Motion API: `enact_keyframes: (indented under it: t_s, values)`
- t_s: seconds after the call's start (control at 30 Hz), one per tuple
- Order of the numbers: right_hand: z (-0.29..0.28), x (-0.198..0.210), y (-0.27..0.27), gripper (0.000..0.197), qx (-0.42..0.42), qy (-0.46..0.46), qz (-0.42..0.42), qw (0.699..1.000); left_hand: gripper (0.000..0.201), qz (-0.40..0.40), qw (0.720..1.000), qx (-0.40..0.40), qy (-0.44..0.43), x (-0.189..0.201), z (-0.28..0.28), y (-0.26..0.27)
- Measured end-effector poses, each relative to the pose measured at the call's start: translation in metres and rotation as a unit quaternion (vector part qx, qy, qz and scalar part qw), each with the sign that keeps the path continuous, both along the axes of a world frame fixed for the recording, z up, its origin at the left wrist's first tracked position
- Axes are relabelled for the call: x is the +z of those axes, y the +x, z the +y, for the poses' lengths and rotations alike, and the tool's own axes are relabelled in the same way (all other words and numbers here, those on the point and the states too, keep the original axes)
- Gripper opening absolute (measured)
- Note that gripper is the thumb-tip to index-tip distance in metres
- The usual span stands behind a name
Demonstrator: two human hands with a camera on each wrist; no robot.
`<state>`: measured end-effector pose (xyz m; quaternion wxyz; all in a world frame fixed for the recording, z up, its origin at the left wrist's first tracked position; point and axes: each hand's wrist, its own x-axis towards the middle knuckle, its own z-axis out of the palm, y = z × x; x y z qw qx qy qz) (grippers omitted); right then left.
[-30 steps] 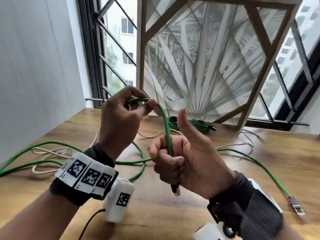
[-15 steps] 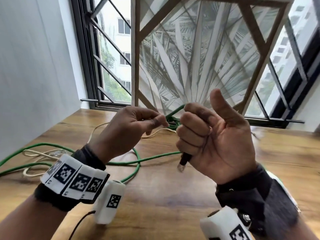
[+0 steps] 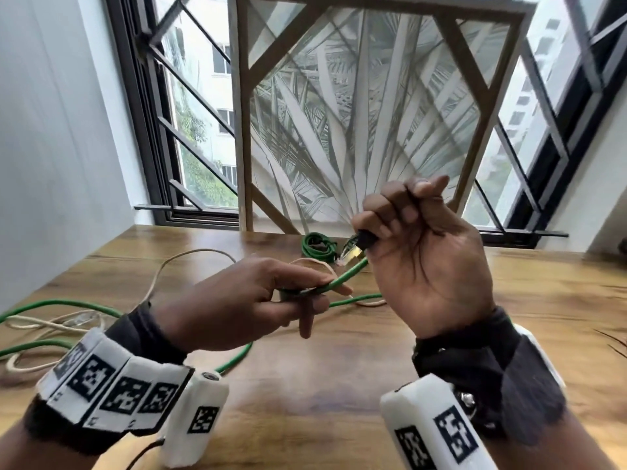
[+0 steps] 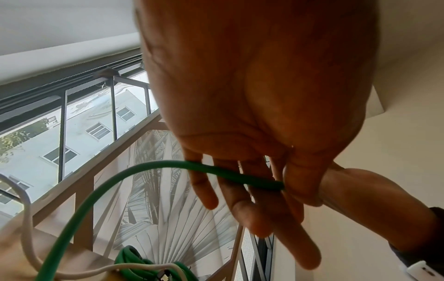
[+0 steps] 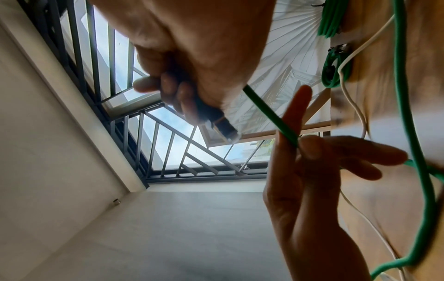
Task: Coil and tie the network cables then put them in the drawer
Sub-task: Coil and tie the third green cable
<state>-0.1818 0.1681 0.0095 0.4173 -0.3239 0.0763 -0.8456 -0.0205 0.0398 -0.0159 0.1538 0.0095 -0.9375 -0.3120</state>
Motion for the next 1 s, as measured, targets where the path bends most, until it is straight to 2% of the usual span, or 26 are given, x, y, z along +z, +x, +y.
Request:
enact_keyframes:
  t_s: [0.07,0.2,0.3,0.37,0.53,0.63,0.7,0.8,0.9,1.0]
  values:
    - [-0.003,-0.002,-0.006,0.025,-0.015,-0.021,-0.011,1.000,0.028,-0.010,1.000,0.011,-0.023,0.002,0.001,0.002]
    - [-0.010,-0.006,-0.004,0.023,-0.032,-0.030,0.032,0.999,0.038,-0.016,0.998,0.030,-0.059,0.001,-0.003,0.005]
    - [-0.013,-0.009,-0.003,0.035,-0.075,-0.015,0.036,0.996,0.039,0.010,0.997,0.022,-0.077,0.002,-0.003,0.005]
    - [-0.013,-0.011,-0.008,0.035,-0.109,-0.001,0.021,0.994,0.040,0.047,0.992,0.023,-0.114,0.001,0.000,0.005]
    - [-0.013,-0.012,-0.017,0.023,-0.173,0.011,0.045,0.984,0.021,0.134,0.976,0.043,-0.168,0.005,0.006,0.003]
    - [-0.012,-0.012,-0.013,0.030,-0.197,-0.003,0.094,0.976,0.010,0.150,0.970,0.050,-0.183,0.009,0.008,0.005]
    - [-0.011,-0.011,-0.007,0.044,-0.226,-0.001,0.145,0.963,0.011,0.153,0.969,0.065,-0.180,0.010,0.008,0.007]
    - [-0.010,-0.011,-0.002,0.048,-0.294,0.016,0.245,0.924,0.017,0.163,0.965,0.094,-0.185,0.010,0.005,0.009]
    - [-0.010,-0.012,0.002,0.036,-0.373,0.057,0.360,0.853,0.021,0.183,0.954,0.126,-0.202,0.012,0.001,0.011]
    - [-0.011,-0.014,0.003,0.032,-0.388,0.095,0.377,0.836,0.021,0.214,0.942,0.145,-0.216,0.014,0.003,0.013]
